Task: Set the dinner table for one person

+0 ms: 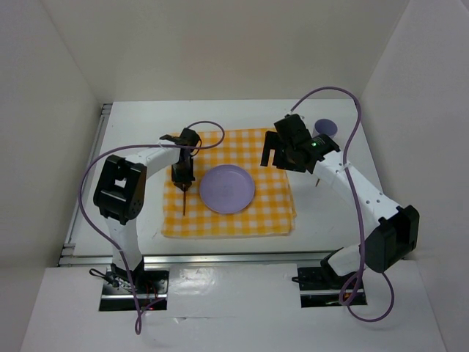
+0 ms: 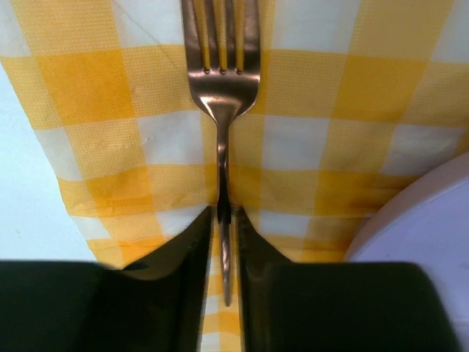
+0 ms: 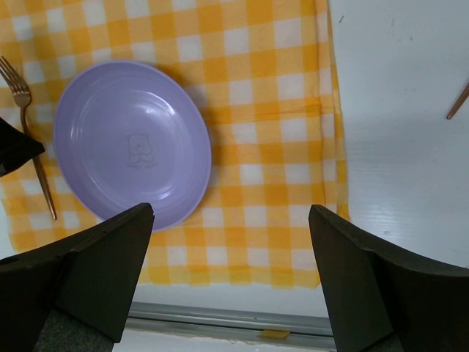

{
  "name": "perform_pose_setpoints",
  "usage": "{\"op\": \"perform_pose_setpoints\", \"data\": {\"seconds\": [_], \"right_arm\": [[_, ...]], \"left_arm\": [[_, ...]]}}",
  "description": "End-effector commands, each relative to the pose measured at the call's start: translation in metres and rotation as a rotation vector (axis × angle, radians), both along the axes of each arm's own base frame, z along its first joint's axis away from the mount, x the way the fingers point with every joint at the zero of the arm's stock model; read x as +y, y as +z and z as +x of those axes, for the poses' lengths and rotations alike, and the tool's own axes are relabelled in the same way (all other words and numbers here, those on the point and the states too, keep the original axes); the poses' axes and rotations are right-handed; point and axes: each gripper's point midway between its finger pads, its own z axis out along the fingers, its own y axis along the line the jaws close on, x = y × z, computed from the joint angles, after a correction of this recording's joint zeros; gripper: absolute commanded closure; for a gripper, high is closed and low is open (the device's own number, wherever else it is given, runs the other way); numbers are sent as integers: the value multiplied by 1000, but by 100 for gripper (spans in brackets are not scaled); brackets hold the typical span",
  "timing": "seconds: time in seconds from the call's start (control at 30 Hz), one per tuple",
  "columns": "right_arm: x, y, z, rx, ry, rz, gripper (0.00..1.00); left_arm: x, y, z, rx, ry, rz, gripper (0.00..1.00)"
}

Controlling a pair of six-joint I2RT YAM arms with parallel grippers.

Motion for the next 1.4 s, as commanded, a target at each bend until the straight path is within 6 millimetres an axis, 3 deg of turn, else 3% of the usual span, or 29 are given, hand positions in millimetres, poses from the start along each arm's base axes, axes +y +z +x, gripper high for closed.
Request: {"op": "perform_pose_setpoints", "data": {"seconds": [0.0,0.13,0.37,0.5,0.53,0.63,0.73,0.9,0.93,1.07,1.2,1.37], "right_arm": [[-7,8,-1,-29,-29,4,5],[-7,5,-2,-21,-29,-1,4],[-14,-1,-6,-2,-41,-30,3],[-47,-24,-3,56,-147,-32,0],[-67,-33,-3,85,-181,-16,0],[-98,-48,3,97,-215,5,0],[-124,-60,12,83,-259,-4,0],[-167,-109,29,157,-355,15,4],[-183,-113,34,164,-392,21,5],[-211,-124,60,165,-433,-3,9],[-223,-145,66,218,-448,-68,14],[-226,-150,84,149,-451,-63,18]], "left_arm": [[-1,-3,0,14,-22,-17,60],[-5,-2,-2,13,-36,-39,30],[-2,17,7,-25,-35,-40,29],[-2,48,22,-108,-54,-41,29],[-1,63,30,-155,-63,-34,29],[5,92,40,-242,-84,-7,30],[12,110,45,-308,-76,23,30],[43,139,56,-400,-1,36,30],[45,143,56,-406,6,18,30],[61,148,53,-413,34,8,30],[80,152,53,-440,83,13,31],[92,151,54,-437,102,14,31]]}}
